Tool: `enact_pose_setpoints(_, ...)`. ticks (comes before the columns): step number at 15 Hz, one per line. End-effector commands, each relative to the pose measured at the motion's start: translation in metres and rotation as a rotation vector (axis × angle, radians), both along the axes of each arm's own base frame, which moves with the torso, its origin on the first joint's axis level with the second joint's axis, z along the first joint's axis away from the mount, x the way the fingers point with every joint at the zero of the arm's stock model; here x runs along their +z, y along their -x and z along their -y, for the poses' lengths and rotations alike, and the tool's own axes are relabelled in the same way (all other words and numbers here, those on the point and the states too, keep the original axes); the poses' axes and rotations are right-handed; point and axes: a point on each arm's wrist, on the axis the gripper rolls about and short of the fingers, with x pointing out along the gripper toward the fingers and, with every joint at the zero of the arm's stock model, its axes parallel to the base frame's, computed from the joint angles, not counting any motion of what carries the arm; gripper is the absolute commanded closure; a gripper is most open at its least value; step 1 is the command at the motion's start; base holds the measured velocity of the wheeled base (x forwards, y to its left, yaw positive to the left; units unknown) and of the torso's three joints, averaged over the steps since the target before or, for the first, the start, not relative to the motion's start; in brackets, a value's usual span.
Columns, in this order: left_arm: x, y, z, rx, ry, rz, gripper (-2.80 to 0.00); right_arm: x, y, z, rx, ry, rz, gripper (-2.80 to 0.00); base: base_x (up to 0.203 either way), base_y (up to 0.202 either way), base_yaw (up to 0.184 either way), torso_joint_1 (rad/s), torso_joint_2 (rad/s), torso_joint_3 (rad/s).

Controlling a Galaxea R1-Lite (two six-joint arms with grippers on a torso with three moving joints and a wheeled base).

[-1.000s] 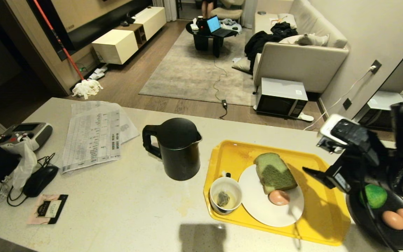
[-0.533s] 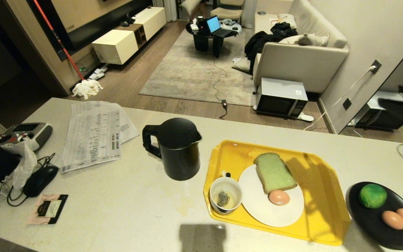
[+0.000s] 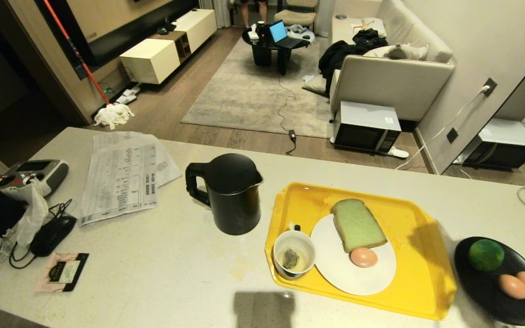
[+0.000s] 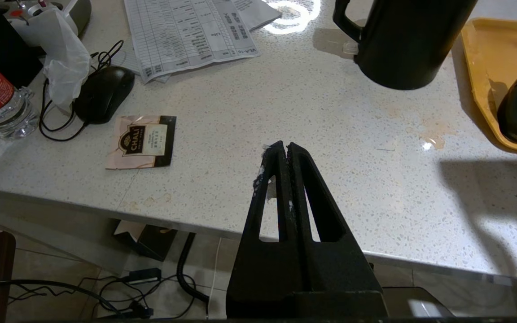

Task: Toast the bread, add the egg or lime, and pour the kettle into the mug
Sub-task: Pick up the kettle

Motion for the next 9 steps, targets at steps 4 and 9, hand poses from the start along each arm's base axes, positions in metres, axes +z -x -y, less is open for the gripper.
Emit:
enact_pose_setpoints(4,0.000,0.000,0.000,0.001,0.000,0.001,0.00,-0.004,0.106,0.009,-0.095,-0.107,0.195,0.00,0.000,0.000,0.000,0.000,0.00,0.000)
enact_pose_setpoints(9,0.000,0.000,0.000,0.001,0.000,0.001,0.00,-0.064,0.124,0.007,-0.126,-0.199,0.165,0.00,0.000,0.000,0.000,0.000,0.00,0.000)
